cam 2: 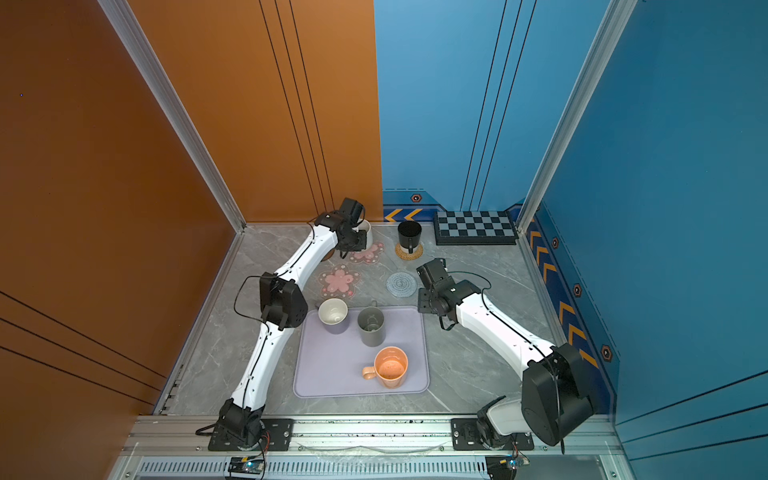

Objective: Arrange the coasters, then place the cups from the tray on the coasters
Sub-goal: 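Carry the white speckled mug over the pink flower coaster beside the black mug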

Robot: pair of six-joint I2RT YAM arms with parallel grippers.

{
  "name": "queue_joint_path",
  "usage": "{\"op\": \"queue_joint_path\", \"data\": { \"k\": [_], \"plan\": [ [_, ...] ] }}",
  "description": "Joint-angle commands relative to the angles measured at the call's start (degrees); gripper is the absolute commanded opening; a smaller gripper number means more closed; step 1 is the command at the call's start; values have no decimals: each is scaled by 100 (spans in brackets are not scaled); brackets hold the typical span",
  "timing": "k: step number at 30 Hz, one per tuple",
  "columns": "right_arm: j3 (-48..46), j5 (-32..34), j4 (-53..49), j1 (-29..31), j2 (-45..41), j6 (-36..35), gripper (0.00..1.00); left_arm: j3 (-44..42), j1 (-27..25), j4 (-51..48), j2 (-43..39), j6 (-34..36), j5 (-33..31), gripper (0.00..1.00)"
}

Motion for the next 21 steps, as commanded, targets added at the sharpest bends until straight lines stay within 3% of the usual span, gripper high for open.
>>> {"op": "queue_joint_path", "data": {
  "k": [1,21],
  "plan": [
    [-67,-186,113,-26,57,138,65,311,33,334,98,77,-21,0],
    [13,-363,178,-1,273,214,65,273,30,425,210,2,-69,0]
  ]
}}
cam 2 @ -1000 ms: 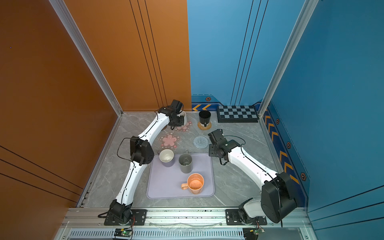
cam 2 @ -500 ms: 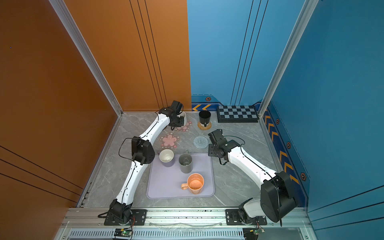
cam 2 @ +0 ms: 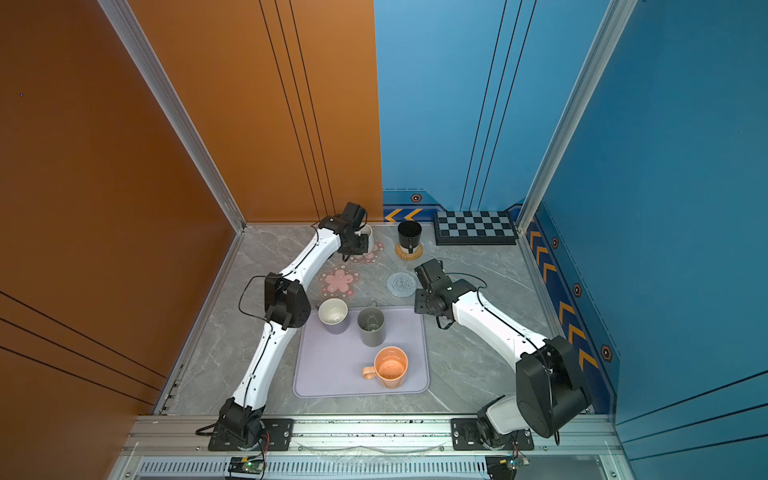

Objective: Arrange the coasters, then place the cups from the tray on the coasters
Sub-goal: 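Carry the white speckled mug over the pink flower coaster beside the black mug, then lower the white speckled mug onto the pink flower coaster with the left gripper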

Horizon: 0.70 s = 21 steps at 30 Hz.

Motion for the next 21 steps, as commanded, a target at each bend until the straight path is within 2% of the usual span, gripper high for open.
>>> {"op": "queue_joint_path", "data": {
  "k": [1,3,4,7,14,21],
  "plan": [
    [6,-89,68,3,42,83,65,170,45,382,-59,-14,-43,0],
    [-17,-83,67,3,32,91,65,161,50,382,-59,-14,-21,1],
    [-27,-84,67,5,32,92,65,157,48,387,-59,-3,0,7],
    [-60,-88,75,12,26,109,65,137,41,383,-69,8,14,15],
    [-108,-106,97,12,10,126,65,14,44,387,-120,16,-35,21],
    [-181,-94,111,20,-30,127,65,-50,49,382,-87,-19,37,32]
  ]
}}
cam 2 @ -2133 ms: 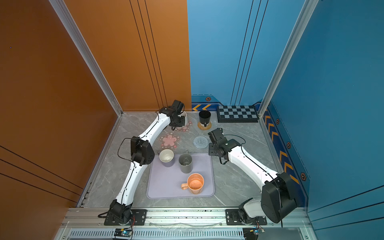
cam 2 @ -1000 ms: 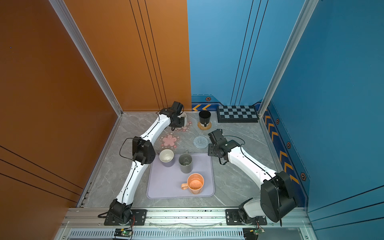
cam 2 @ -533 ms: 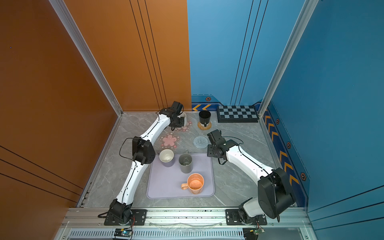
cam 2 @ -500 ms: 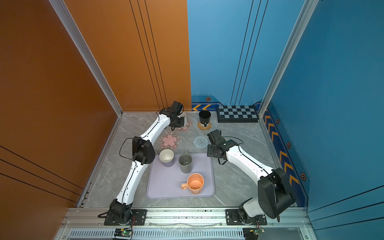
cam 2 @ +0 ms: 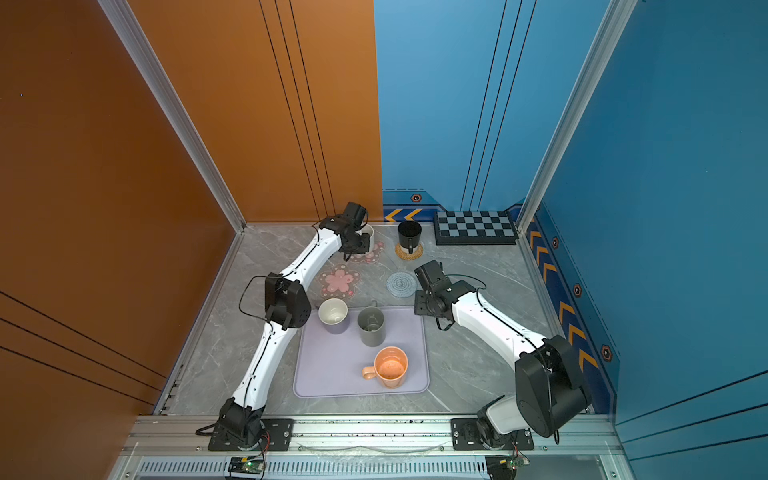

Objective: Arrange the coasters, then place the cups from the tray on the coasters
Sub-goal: 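Lower the white speckled mug onto the pink flower coaster with the left gripper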

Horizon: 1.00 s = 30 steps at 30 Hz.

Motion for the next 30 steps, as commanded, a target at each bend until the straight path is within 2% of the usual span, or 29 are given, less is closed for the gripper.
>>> {"op": "queue_joint_path", "data": {
  "k": [1,30],
  "plan": [
    [-88,-3,65,15,-40,99,65,-33,59,211,-75,-16,45,33],
    [-223,-27,143,33,-224,175,65,-563,-165,223,-491,-460,386,35]
  ]
}}
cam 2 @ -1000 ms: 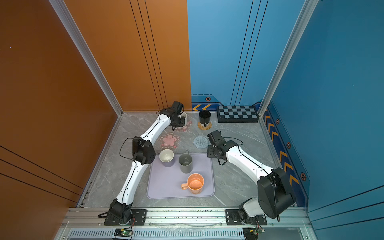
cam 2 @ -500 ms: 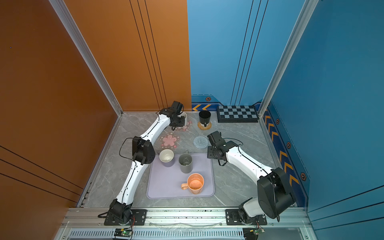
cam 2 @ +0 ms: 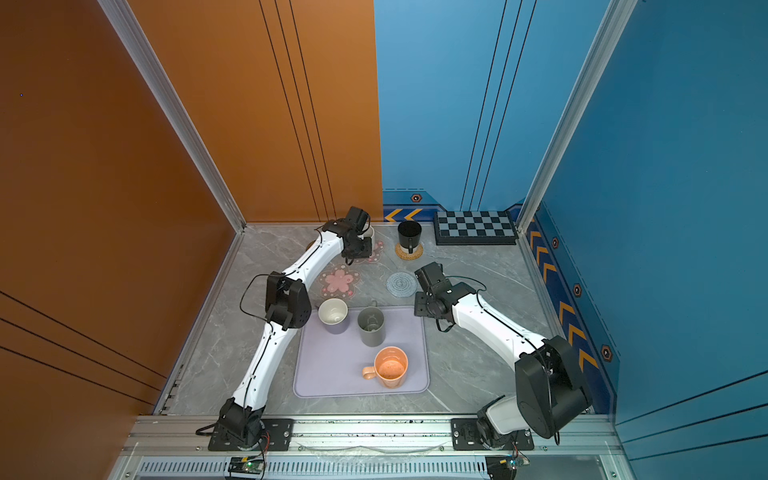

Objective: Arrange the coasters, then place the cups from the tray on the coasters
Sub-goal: 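Lower the white speckled mug onto the pink flower coaster with the left gripper, then open the left gripper and lift it off the white speckled mug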

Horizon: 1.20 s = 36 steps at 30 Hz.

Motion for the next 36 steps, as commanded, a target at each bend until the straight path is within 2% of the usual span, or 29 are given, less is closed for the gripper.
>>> {"op": "queue_joint_path", "data": {
  "k": [1,7,15,27,36],
  "plan": [
    [-111,-4,24,34,-168,109,65,-110,-57,9,-436,-44,113,34],
    [-129,-3,46,112,-227,145,65,-560,-45,-3,-843,64,-184,35],
    [-78,26,43,318,-280,177,65,-1452,-42,3,-1769,387,-382,36],
    [-117,252,32,679,-602,239,65,-3848,-198,3,-4106,827,-1172,36],
    [-498,571,-88,768,-1207,211,65,-5660,-484,31,-5757,566,-1987,36]
  ]
}}
